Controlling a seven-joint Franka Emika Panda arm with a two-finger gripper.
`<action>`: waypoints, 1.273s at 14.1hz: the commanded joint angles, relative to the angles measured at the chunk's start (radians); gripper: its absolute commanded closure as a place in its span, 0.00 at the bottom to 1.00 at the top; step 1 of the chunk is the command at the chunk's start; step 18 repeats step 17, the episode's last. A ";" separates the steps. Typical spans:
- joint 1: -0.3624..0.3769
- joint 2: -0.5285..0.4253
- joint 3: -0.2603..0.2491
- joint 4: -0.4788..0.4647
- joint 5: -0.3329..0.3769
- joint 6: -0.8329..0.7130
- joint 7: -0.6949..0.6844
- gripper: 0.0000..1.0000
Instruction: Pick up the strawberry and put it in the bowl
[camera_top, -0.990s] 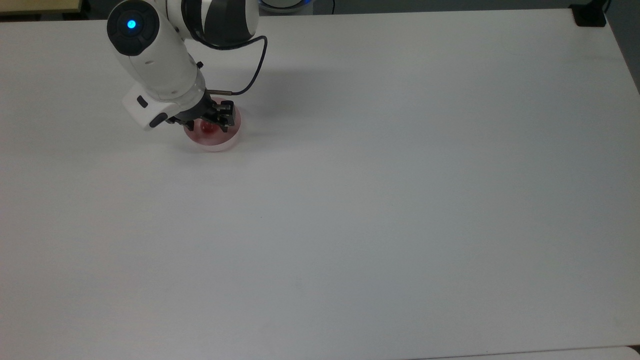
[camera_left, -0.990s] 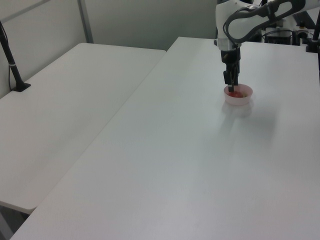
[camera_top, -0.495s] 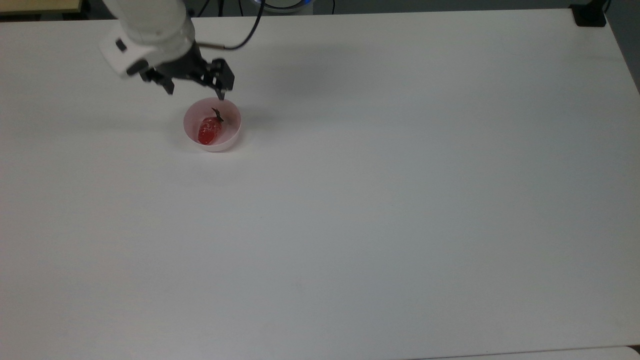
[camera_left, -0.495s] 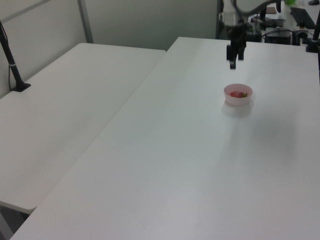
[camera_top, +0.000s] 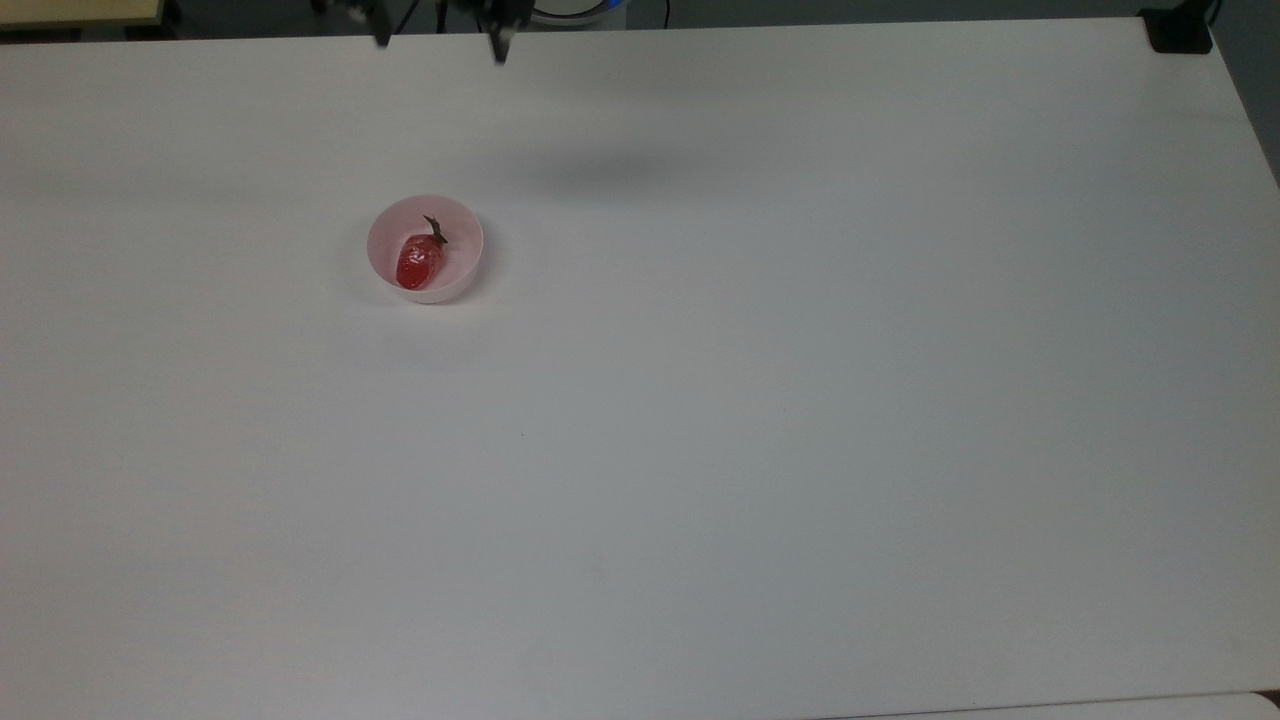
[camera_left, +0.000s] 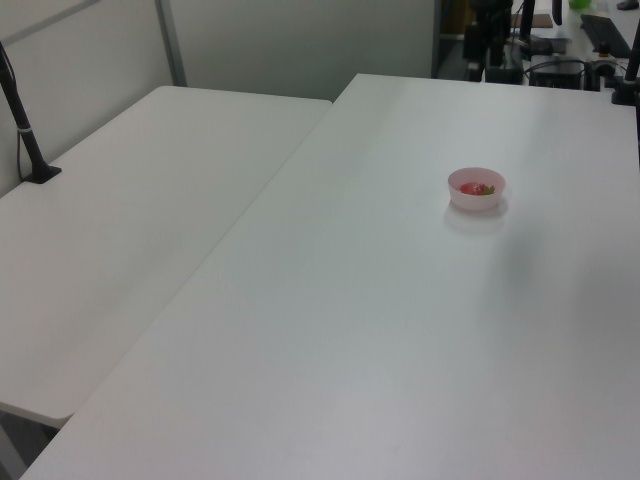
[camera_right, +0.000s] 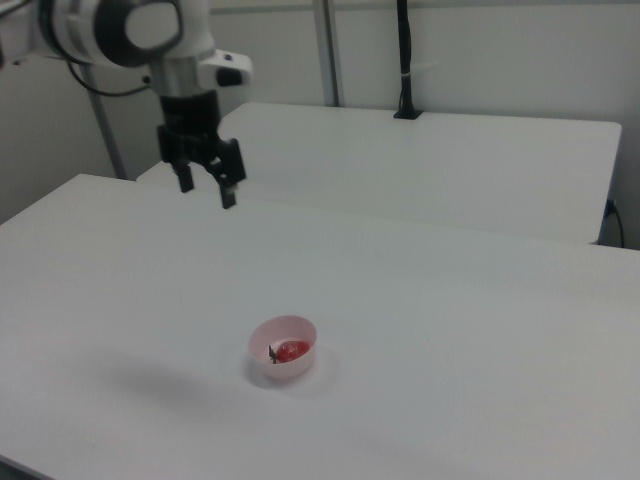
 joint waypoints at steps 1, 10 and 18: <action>0.059 -0.055 -0.023 -0.011 0.008 -0.053 0.002 0.00; 0.192 -0.046 -0.188 -0.014 -0.004 0.091 -0.154 0.00; 0.194 -0.044 -0.188 -0.012 -0.004 0.091 -0.143 0.00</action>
